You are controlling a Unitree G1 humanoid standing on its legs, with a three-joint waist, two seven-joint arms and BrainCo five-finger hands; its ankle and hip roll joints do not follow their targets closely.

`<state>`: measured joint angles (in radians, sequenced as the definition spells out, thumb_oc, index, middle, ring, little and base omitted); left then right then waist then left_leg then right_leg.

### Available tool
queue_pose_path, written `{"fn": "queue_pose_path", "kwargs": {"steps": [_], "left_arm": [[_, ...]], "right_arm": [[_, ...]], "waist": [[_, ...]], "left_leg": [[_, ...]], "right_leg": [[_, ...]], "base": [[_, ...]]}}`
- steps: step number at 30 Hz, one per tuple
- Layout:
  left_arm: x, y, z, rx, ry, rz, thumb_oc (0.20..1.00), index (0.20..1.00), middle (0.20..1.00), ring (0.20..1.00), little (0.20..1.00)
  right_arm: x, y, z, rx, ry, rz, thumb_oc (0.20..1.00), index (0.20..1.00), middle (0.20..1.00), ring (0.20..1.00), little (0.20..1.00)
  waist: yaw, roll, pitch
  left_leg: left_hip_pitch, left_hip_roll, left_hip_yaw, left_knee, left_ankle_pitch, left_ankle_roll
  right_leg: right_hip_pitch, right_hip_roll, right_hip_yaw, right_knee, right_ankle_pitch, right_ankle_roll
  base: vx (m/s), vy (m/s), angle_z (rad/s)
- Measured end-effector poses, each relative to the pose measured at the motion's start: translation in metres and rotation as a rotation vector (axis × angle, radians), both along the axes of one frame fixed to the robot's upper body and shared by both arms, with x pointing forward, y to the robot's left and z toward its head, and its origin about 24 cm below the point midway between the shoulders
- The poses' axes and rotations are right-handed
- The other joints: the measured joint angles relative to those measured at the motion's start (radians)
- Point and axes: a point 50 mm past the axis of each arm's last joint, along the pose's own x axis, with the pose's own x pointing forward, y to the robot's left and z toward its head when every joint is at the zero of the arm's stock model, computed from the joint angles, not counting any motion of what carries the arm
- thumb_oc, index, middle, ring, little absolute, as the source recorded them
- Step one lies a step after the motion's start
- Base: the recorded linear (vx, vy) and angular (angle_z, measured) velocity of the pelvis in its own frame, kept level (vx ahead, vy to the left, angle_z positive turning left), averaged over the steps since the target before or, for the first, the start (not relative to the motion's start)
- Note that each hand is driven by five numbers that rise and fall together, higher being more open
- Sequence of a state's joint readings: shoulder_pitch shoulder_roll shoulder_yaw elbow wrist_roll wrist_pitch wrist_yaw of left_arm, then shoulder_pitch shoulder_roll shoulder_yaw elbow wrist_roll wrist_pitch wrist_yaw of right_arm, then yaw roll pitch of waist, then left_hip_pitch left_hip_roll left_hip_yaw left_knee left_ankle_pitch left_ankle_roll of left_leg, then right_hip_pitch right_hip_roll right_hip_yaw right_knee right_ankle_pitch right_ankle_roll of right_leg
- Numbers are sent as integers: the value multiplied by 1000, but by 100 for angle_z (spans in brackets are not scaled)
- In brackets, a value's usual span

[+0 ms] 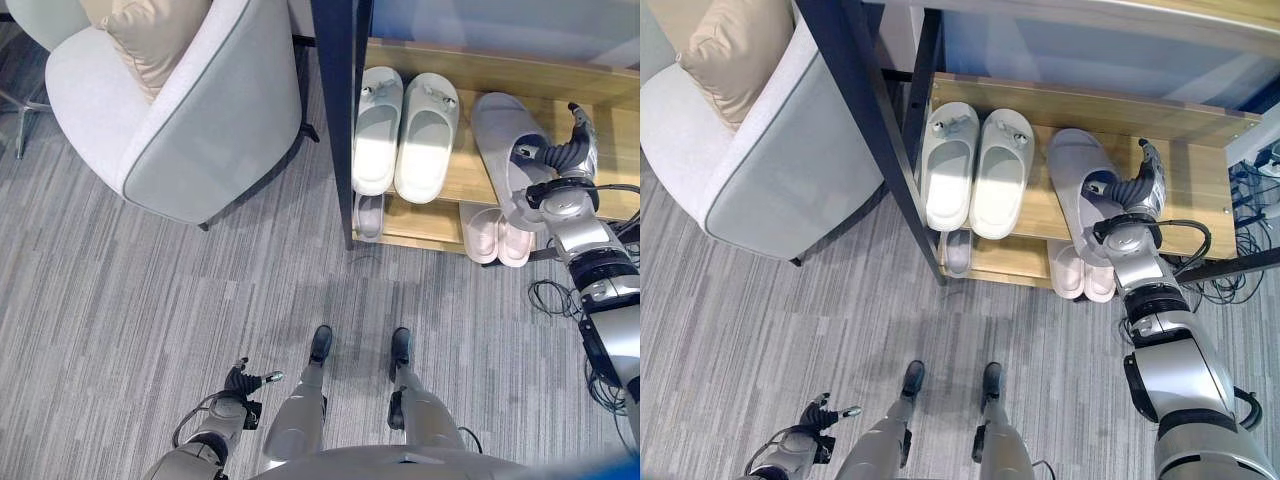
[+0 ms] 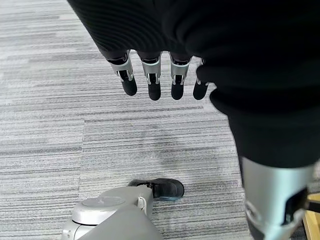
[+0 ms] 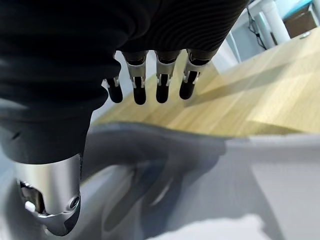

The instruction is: Arrange the slippers neatly on the shoe rack.

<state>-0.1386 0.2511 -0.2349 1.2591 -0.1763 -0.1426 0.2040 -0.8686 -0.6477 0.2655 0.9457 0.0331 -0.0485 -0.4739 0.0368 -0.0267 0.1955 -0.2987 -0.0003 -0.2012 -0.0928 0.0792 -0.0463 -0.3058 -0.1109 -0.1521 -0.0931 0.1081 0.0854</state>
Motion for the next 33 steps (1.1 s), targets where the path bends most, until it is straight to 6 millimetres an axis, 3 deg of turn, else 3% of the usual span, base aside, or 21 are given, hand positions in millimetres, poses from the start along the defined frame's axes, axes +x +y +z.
{"fn": "queue_pose_path", "kwargs": {"steps": [3, 4, 6, 16, 20, 23, 26, 28, 33], "left_arm": [[1, -1, 0, 5, -1, -21, 1000, 1000, 1000, 1000, 1000], [0, -1, 0, 13, 4, -40, 1000, 1000, 1000, 1000, 1000], [1, 1, 1, 17, -3, -40, 1000, 1000, 1000, 1000, 1000], [7, 0, 3, 15, -23, -44, 1000, 1000, 1000, 1000, 1000], [10, -5, 4, -4, -33, -8, 1000, 1000, 1000, 1000, 1000], [9, -3, 3, -4, -31, 17, 1000, 1000, 1000, 1000, 1000], [1, -2, 0, 5, 5, 19, 1000, 1000, 1000, 1000, 1000], [-23, 1, -8, 13, 74, 28, 1000, 1000, 1000, 1000, 1000], [-86, 10, -21, 7, 232, 108, 1000, 1000, 1000, 1000, 1000]], "right_arm": [[-3, -10, -17, -8, 84, -40, 1000, 1000, 1000, 1000, 1000], [-4, -12, -18, -6, 89, -46, 595, 595, 595, 595, 595], [-2, -11, -14, -6, 82, -36, 200, 200, 200, 200, 200], [-6, -15, -14, 32, 40, -60, 200, 200, 200, 200, 200], [-36, -9, -26, 95, -106, -27, 200, 200, 200, 200, 200], [-54, -1, -51, 162, -114, -30, 200, 200, 200, 200, 200], [-84, 2, -92, 223, -37, -57, 200, 200, 200, 200, 200], [-108, 2, -123, 248, 61, -79, 200, 200, 200, 200, 200], [-171, 13, -178, 333, 272, -44, 200, 200, 200, 200, 200]], "waist": [[12, -9, 7], [13, -12, 8], [11, -14, 9], [23, -11, 8], [5, -9, 4], [-34, -11, -8], [-54, -21, -46], [-78, -30, -117], [-110, -71, -247]], "left_leg": [[-3, 0, -4, 0, 1, -1], [-4, 0, -7, 0, 1, -2], [-9, -1, -19, 0, 5, -4], [-13, -3, -49, 1, 18, -9], [19, -4, -49, 1, 18, -9], [50, -3, -40, 0, 15, -11], [102, 4, -26, 0, 0, -12], [146, 11, -8, -1, -16, -9], [300, 39, 55, -7, -75, -6]], "right_leg": [[0, 0, -4, 0, 0, 0], [0, 0, -8, 0, 0, 0], [0, -1, -19, 0, 0, 0], [11, -2, -49, 0, 0, 0], [43, -5, -52, 0, 0, 0], [74, -5, -46, 0, -1, 1], [115, -3, -32, -1, -8, -3], [152, 3, -16, -5, -20, -2], [274, 31, 41, -6, -64, -10]], "base": [[4, -4, 3], [7, -6, 9], [9, 5, 14], [-10, -4, 9], [-3, 0, 2], [62, -21, -6], [109, -30, -15], [137, -43, -34], [205, -23, -35]]}}
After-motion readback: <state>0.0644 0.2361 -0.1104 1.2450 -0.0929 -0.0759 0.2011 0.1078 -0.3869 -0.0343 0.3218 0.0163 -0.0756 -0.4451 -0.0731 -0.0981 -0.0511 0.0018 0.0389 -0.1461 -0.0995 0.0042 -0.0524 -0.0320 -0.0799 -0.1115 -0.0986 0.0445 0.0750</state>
